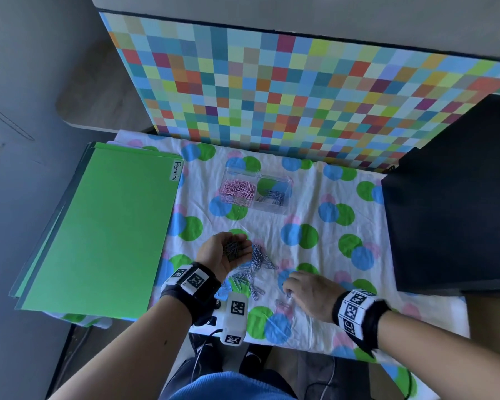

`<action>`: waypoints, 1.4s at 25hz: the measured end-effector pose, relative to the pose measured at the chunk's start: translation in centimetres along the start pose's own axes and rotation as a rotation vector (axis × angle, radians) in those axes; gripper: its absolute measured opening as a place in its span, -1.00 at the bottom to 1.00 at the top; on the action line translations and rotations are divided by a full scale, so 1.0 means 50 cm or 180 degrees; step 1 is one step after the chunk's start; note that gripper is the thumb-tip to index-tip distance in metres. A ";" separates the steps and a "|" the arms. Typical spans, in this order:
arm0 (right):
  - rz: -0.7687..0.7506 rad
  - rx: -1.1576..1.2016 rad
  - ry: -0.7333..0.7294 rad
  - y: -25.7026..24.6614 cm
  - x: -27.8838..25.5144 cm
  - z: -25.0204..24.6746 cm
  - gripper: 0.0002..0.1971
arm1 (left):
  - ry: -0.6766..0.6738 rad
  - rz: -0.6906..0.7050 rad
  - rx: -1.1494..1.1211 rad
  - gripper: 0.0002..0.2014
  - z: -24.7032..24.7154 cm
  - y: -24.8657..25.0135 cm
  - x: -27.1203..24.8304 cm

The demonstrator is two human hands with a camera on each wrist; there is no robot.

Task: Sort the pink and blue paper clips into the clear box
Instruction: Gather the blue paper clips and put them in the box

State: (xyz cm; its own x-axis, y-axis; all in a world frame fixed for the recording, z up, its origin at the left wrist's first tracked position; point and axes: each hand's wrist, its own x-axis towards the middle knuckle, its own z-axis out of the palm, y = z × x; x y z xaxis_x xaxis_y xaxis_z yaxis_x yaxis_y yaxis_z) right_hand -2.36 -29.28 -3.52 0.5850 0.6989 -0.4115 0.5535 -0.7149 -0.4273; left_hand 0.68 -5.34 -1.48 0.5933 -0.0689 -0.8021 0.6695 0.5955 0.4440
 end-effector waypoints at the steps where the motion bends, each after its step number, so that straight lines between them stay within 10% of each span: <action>1: 0.0229 0.0352 0.0067 -0.006 0.010 -0.005 -0.85 | 0.0015 -0.0035 0.0020 -0.68 0.006 -0.005 0.002; 10: -0.0025 0.1056 0.1437 -0.115 0.098 -0.121 -0.80 | -0.0151 -0.0116 0.0332 -0.76 0.077 -0.050 0.000; 17: 0.0910 0.1285 0.2705 -0.021 0.018 -0.147 -0.80 | -0.0110 0.0142 0.0411 -0.70 0.188 0.075 0.051; 24: 0.1853 0.1113 0.1419 0.027 -0.066 -0.039 -0.79 | 0.0169 0.0424 0.1894 -0.72 0.256 0.151 0.111; 32: 0.1210 0.0479 0.0294 -0.022 -0.038 0.014 -0.84 | -0.0127 0.0922 0.2137 -0.79 0.157 0.143 0.042; 35: 0.0890 0.0712 0.0162 -0.049 -0.019 0.013 -0.87 | 0.0015 0.1448 0.3602 -0.73 0.060 0.123 0.030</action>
State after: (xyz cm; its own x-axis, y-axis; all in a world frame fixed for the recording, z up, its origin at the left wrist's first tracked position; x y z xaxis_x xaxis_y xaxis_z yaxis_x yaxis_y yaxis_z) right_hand -4.65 -28.20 -2.58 0.7273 0.4708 -0.4993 0.2277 -0.8519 -0.4717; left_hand 7.04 -4.18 1.23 0.8751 -0.0314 -0.4830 0.4138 -0.4691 0.7802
